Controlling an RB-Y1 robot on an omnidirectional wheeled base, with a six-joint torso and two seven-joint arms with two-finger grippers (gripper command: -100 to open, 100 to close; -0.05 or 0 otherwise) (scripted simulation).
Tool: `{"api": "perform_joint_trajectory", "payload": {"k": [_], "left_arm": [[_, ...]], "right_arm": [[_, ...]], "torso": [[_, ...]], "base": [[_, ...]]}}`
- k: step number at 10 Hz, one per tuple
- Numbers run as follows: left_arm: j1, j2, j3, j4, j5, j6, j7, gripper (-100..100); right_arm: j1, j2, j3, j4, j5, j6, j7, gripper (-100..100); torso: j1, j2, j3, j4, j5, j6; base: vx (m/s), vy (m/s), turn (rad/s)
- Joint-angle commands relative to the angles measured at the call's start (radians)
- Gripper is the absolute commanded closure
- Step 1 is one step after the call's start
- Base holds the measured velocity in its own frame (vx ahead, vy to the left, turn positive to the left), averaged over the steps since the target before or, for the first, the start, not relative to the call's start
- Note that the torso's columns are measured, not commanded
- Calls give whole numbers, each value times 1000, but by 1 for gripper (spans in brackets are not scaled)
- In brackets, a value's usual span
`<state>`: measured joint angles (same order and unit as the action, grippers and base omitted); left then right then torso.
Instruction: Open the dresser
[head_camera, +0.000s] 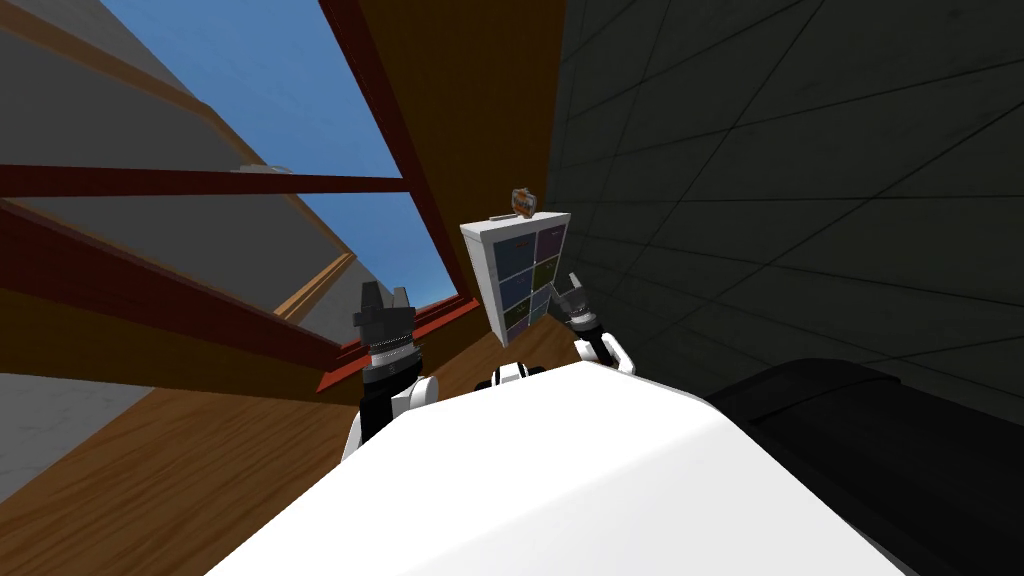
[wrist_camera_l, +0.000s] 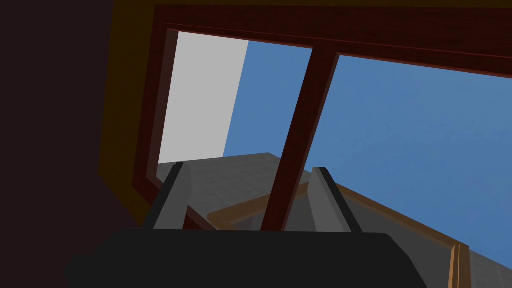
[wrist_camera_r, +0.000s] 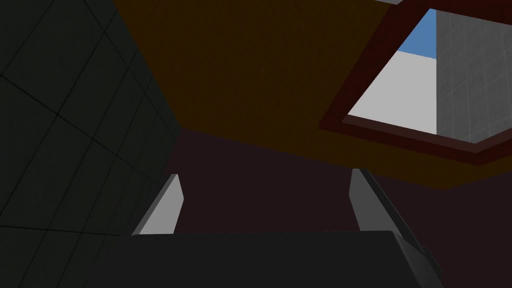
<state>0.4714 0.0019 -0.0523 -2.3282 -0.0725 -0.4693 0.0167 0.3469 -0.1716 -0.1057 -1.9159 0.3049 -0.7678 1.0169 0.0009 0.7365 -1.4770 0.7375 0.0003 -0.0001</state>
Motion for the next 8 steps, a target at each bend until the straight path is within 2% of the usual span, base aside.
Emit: {"api": "perform_joint_trajectory", "payload": {"k": [1, 3, 4, 6, 7, 8], "left_arm": [[0, 0, 0, 0, 0, 0, 0, 0], [0, 0, 0, 0, 0, 0, 0, 0], [0, 0, 0, 0, 0, 0, 0, 0], [0, 0, 0, 0, 0, 0, 0, 0], [0, 0, 0, 0, 0, 0, 0, 0], [0, 0, 0, 0, 0, 0, 0, 0]], "right_arm": [[-11, -3, -3, 45, 25, -20, 71, -100], [-11, -3, -3, 45, 25, -20, 108, -100], [-21, -5, -5, 84, 47, -34, 147, -100], [-21, -5, -5, 84, 47, -34, 184, -100], [-30, -6, -8, 123, 68, -48, 223, -100], [-30, -6, -8, 123, 68, -48, 251, -100]], "torso": [[-1, 2, 1, 0, 0, 0], [-1, 1, 1, 0, 0, 0], [-2, 3, 2, 1, 0, 0], [0, 1, 0, 0, 0, 0], [-1, 3, 2, 1, 0, 0], [-1, 1, 1, 0, 0, 0]], "base": [[70, 33, -61], [51, 26, -16], [74, 33, -68], [53, 29, -11], [63, 37, -70], [70, 40, -33]]}}
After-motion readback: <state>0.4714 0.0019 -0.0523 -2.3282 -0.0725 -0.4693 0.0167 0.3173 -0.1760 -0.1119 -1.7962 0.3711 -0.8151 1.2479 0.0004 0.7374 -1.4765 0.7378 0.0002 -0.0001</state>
